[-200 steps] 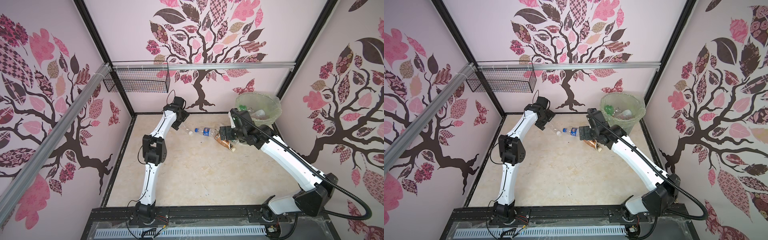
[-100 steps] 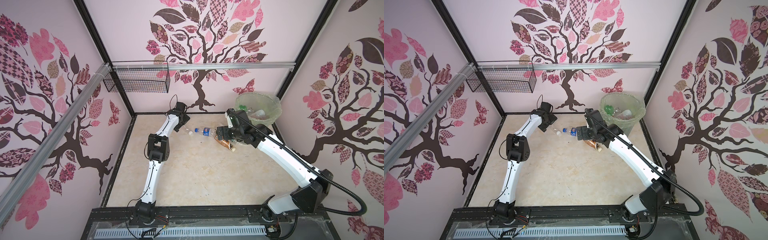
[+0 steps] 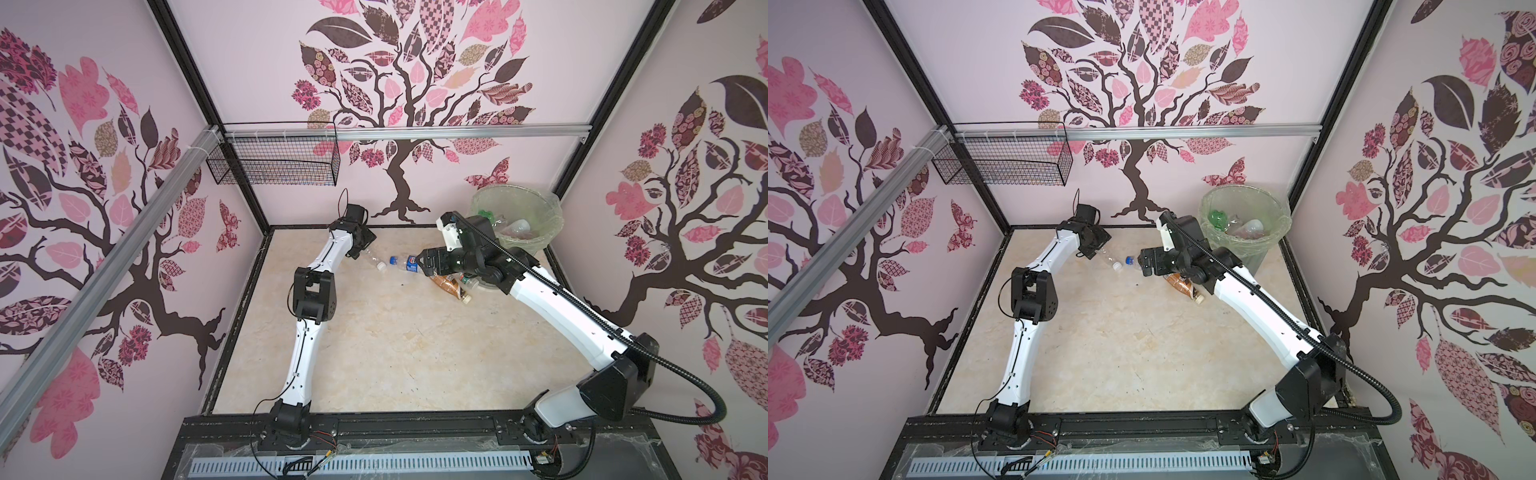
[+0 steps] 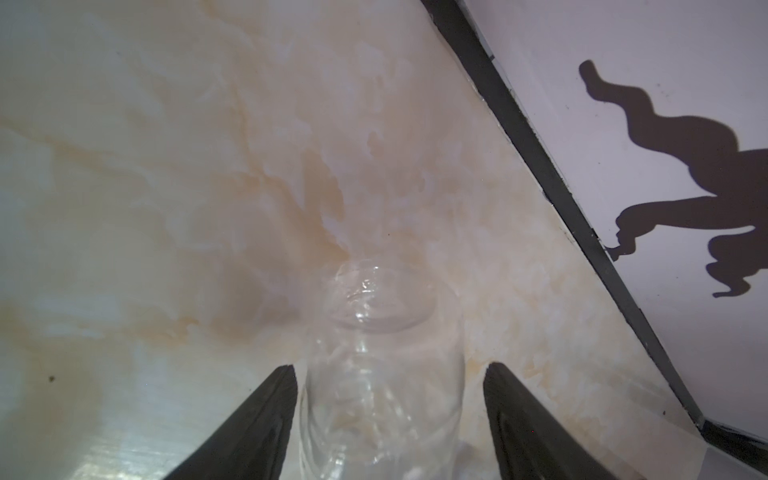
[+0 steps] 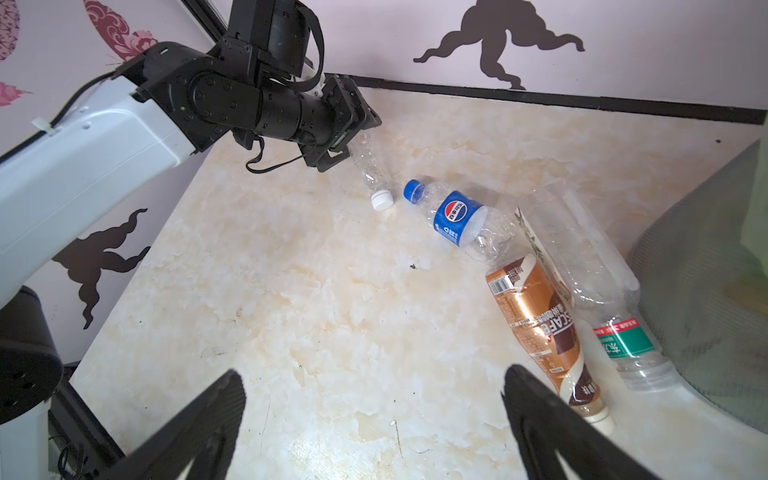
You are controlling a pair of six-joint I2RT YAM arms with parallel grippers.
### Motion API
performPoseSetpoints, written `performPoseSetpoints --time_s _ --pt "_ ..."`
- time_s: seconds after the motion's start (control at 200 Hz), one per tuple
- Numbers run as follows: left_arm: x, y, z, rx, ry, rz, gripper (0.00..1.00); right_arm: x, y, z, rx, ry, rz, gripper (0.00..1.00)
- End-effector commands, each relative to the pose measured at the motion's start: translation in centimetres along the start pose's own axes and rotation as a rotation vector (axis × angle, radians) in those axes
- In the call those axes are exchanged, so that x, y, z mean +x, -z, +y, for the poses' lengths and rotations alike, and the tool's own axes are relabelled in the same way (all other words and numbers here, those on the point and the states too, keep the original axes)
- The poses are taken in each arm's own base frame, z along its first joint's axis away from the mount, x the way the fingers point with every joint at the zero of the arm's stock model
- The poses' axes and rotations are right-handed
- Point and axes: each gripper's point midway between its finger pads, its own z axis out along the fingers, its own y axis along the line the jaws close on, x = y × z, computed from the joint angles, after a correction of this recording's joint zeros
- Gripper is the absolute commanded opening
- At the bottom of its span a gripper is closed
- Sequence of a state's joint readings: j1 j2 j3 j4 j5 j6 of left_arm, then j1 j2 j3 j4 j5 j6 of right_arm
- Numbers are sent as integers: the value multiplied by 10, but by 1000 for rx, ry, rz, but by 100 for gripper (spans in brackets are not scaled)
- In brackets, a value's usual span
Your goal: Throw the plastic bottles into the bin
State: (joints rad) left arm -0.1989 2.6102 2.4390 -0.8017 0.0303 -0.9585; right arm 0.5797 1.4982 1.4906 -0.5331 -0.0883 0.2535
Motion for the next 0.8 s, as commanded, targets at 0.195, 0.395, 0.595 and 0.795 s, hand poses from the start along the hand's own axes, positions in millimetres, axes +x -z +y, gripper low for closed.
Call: performPoseSetpoints --time_s 0.195,0.395,0.595,0.795 --pt "3 -3 27 -42 -106 72 55 -3 -8 10 -48 -11 2 99" --pt "2 6 33 -30 -80 102 45 1 -4 -5 25 -37 -21 100" --pt "16 35 32 -46 -14 159 40 3 -3 -8 44 -52 1 100" --pt "35 81 17 29 83 217 39 2 -4 -1 19 -90 29 99"
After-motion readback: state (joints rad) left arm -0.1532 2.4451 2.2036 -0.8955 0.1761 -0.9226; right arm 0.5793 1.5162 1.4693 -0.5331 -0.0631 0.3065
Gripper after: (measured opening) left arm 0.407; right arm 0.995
